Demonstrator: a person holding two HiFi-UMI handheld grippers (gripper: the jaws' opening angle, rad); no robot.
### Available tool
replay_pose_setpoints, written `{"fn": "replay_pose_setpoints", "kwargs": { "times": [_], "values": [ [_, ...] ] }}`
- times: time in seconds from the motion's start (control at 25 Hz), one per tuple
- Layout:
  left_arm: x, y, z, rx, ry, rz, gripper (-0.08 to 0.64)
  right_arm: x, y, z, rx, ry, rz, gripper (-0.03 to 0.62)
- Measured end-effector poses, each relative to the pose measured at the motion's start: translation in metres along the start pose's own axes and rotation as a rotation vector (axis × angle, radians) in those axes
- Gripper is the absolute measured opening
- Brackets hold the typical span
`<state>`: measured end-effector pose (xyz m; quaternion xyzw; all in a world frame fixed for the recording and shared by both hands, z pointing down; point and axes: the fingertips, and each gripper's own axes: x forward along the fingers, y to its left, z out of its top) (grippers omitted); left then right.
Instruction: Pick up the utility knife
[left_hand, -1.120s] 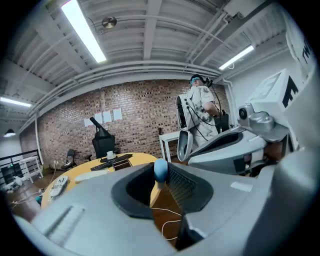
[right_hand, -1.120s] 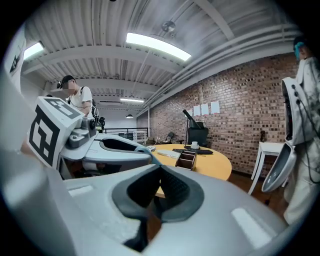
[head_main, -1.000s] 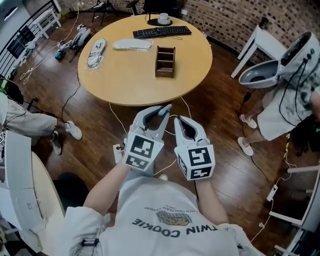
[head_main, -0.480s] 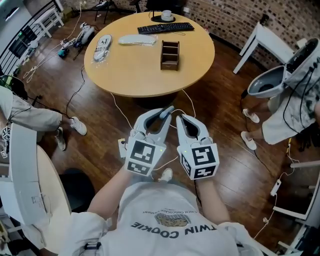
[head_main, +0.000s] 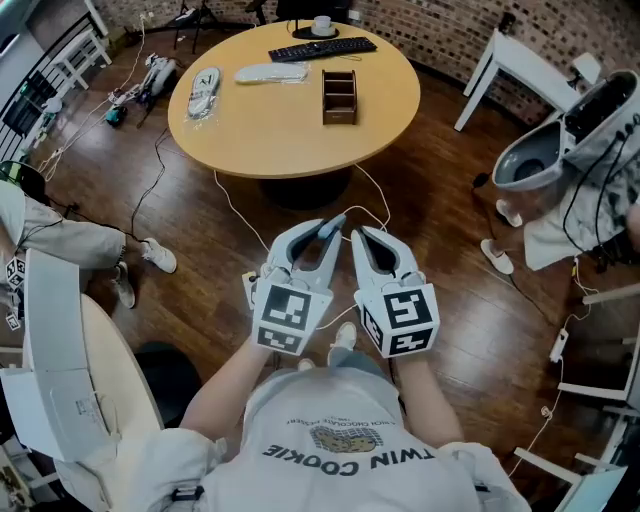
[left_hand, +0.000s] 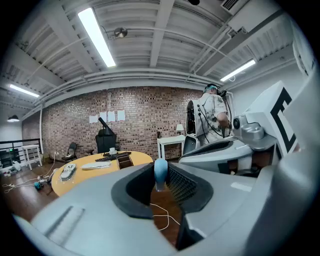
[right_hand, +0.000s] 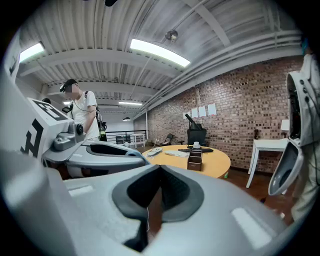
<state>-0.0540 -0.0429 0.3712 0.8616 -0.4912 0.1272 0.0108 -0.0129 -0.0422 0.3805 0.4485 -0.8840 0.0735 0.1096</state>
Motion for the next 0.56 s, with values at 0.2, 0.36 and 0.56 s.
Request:
{"fn": "replay_pose_setpoints", "kwargs": {
  "times": [0.2,0.36,0.56],
  "values": [
    [-0.040,-0.001,-0.006,0.001,-0.011,-0.005,0.071,-0.017,0.038,-0.006,0.029,0.000,-0.005,0.002],
    [-0.066,-0.005,-0.013,-0.002,-0.013,-0.014,0.071,-0.031,0.060,-0.011,0.035,0.004,-0.021,0.002],
    [-0.090,-0.007,-0.020,-0.014,-0.008,-0.026,0.071,-0.041,0.081,-0.014,0.036,0.015,-0.033,0.002]
  ]
}}
